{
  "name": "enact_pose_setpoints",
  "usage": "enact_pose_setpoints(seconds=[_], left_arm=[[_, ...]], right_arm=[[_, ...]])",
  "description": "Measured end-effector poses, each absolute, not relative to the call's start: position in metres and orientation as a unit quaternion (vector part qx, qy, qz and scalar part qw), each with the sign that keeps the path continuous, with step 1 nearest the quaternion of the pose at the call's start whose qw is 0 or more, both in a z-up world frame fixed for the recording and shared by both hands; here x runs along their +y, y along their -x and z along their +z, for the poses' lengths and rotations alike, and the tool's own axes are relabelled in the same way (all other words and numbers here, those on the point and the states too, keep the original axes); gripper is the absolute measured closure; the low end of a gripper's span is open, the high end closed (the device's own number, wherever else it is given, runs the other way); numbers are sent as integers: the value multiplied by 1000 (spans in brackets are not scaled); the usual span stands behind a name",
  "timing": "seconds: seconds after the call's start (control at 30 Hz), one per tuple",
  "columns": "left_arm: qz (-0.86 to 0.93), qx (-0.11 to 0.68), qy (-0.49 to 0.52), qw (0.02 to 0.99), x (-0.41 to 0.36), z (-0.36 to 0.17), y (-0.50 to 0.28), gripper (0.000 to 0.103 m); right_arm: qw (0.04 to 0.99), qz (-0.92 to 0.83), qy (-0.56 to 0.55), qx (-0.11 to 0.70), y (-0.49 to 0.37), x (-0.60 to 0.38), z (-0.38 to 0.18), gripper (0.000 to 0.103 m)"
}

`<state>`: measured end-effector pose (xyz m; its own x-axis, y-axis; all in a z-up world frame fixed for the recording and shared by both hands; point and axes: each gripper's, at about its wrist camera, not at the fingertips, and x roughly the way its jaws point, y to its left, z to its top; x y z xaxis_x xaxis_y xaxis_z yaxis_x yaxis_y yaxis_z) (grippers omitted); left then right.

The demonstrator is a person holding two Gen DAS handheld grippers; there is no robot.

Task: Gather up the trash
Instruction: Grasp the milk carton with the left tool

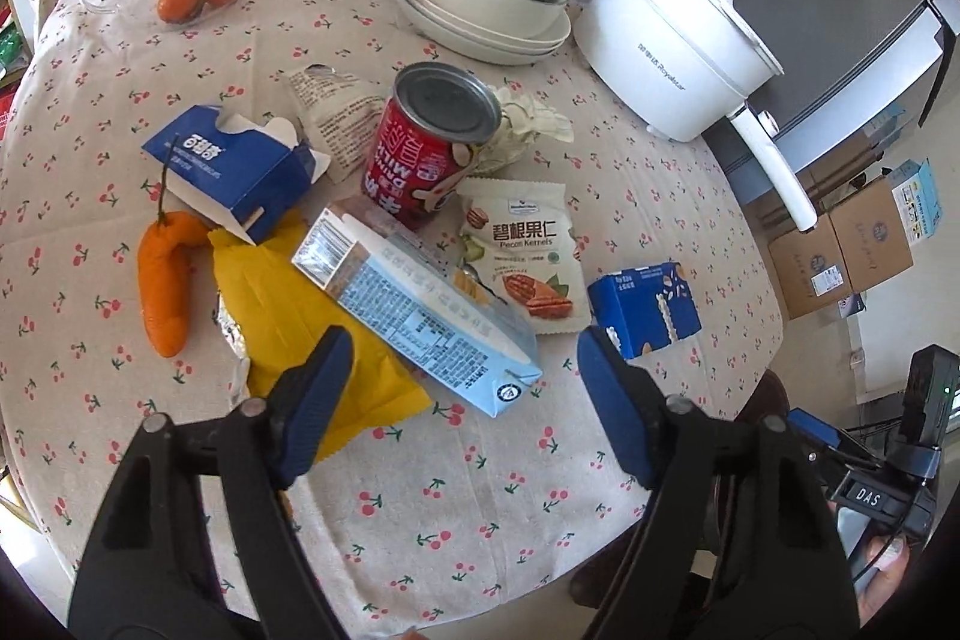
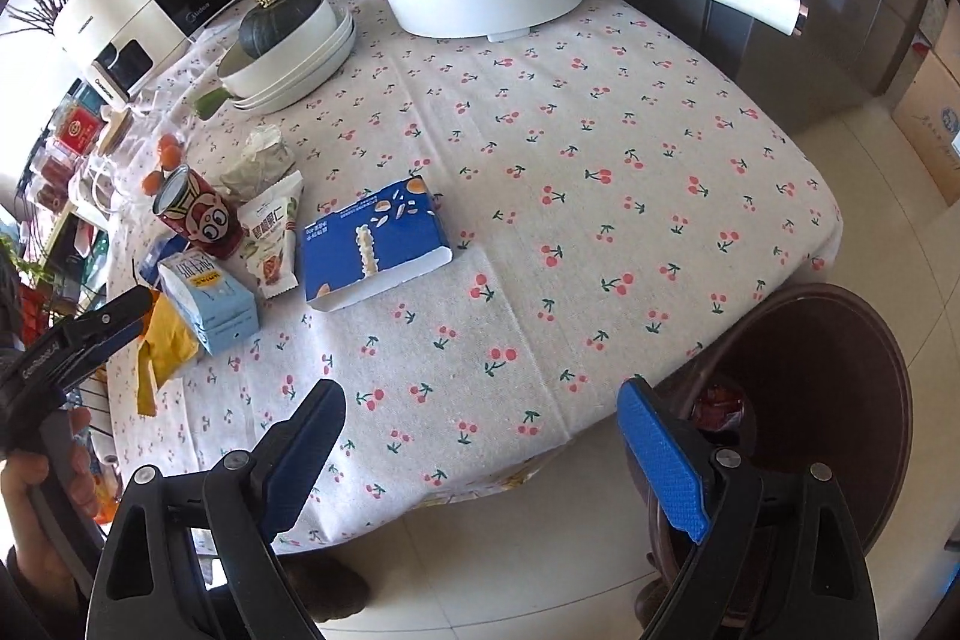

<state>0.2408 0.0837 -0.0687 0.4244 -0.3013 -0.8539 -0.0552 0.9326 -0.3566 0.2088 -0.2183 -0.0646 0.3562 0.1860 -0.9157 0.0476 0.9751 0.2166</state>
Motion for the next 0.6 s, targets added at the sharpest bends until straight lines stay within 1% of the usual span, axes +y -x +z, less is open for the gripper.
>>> enact_pose_setpoints(seconds=[0.1, 0.27, 0.43, 0.57, 0.6], left_arm=[[-58, 547, 165, 818, 76, -84, -252, 34], [-30, 564, 200, 800, 74, -102, -260, 35], [-19, 560, 250, 789, 79, -115, -265, 35], [-24, 550, 289, 783, 85, -124, -265, 39], [-25, 546, 296, 783, 87, -123, -264, 42]], right_arm=[[814, 43, -107, 570, -212, -217, -68, 10], [810, 41, -105, 575, -213, -215, -72, 9], [808, 38, -102, 579, -212, -218, -74, 9], [807, 34, -103, 580, -210, -221, -75, 9], [807, 34, -103, 581, -209, -221, -76, 9]])
